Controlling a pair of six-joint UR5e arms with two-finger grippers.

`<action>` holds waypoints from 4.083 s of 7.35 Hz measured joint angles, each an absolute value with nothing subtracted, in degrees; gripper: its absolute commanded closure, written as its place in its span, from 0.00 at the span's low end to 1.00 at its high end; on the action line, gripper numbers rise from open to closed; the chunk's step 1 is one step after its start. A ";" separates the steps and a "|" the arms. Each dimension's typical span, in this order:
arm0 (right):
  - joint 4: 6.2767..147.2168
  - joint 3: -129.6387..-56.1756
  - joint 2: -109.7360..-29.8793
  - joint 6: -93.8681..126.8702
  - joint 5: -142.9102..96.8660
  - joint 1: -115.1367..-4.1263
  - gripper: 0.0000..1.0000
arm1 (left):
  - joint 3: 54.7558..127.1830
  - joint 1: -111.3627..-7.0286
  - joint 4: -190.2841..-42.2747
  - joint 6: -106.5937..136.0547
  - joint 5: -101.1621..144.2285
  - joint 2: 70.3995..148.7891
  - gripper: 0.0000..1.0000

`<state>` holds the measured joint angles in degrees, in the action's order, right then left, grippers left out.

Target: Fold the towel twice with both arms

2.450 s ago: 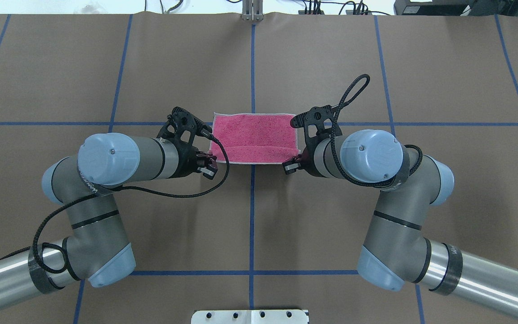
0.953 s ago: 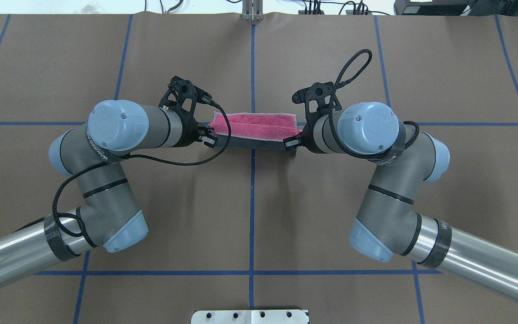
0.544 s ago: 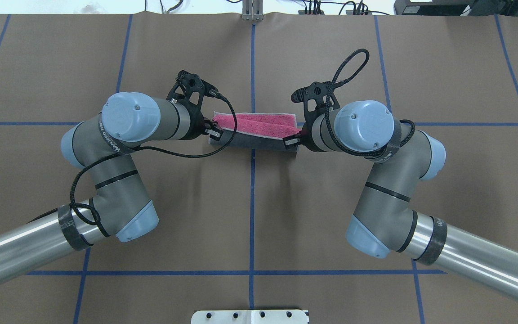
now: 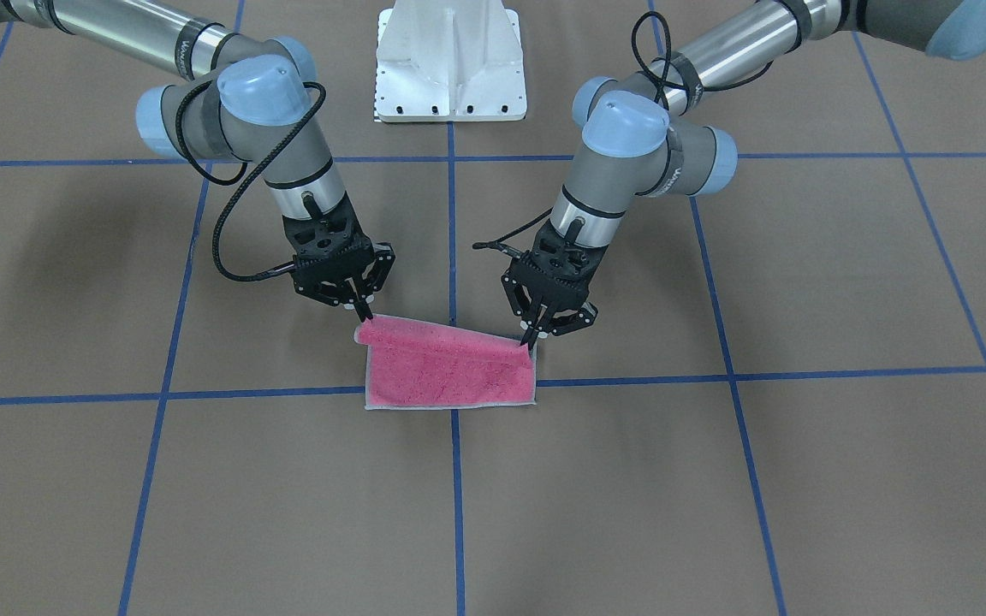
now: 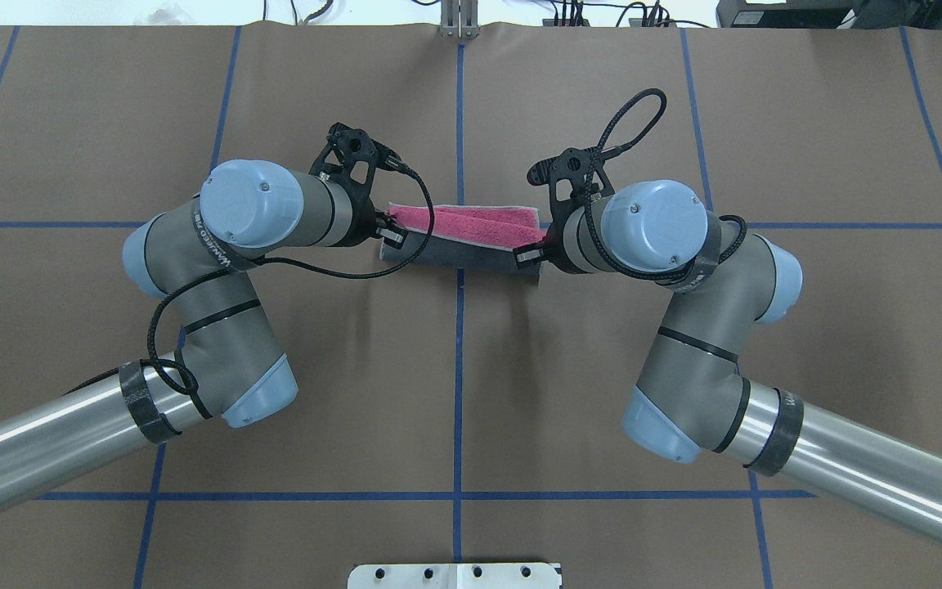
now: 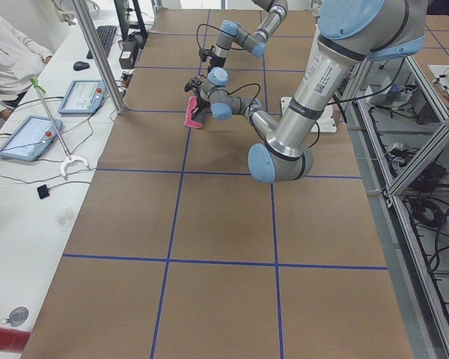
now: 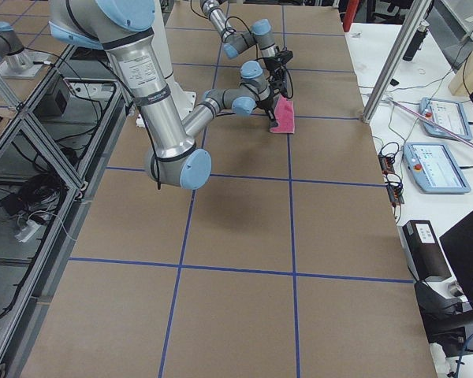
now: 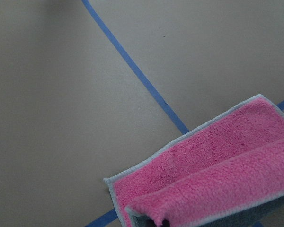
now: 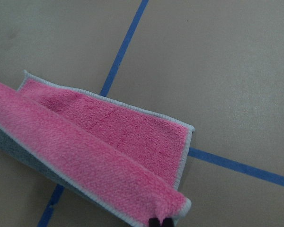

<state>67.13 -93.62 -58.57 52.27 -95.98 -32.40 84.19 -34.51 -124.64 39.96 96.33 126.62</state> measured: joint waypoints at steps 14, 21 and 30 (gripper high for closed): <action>66.80 -89.04 -55.42 52.31 -97.12 -34.55 0.27 | 78.05 -39.14 -124.64 40.51 102.26 130.49 0.16; 66.37 -89.70 -55.92 61.02 -100.44 -34.84 0.02 | 74.94 -38.90 -130.35 62.86 105.25 130.59 0.08; 61.94 -91.49 -58.97 62.58 -111.75 -40.50 0.02 | 68.76 -38.82 -140.93 79.97 108.01 131.56 0.17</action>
<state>61.94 -91.49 -58.97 62.58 -111.75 -40.50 68.76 -38.82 -140.93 79.97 108.01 131.56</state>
